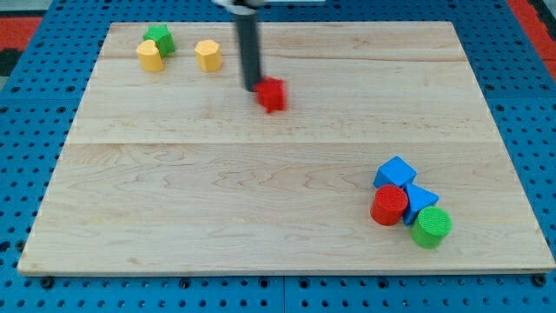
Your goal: Move the red star towards the red circle
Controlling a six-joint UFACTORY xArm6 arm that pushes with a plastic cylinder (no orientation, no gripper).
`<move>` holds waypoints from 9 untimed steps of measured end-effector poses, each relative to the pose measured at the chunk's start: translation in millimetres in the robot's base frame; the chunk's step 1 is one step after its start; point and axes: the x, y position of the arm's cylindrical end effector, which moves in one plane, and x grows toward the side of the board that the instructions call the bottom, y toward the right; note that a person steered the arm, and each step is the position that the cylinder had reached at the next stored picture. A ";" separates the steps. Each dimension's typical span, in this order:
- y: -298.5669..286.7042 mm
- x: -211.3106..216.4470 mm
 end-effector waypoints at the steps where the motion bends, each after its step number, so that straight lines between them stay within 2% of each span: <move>1: 60.8 28.6; 2: 76.3 7.0; 3: 91.6 59.3; 4: 69.6 81.6; 5: 63.0 47.8; 6: 46.5 46.2; 7: 74.6 102.2; 8: 74.6 59.4; 9: 46.3 47.2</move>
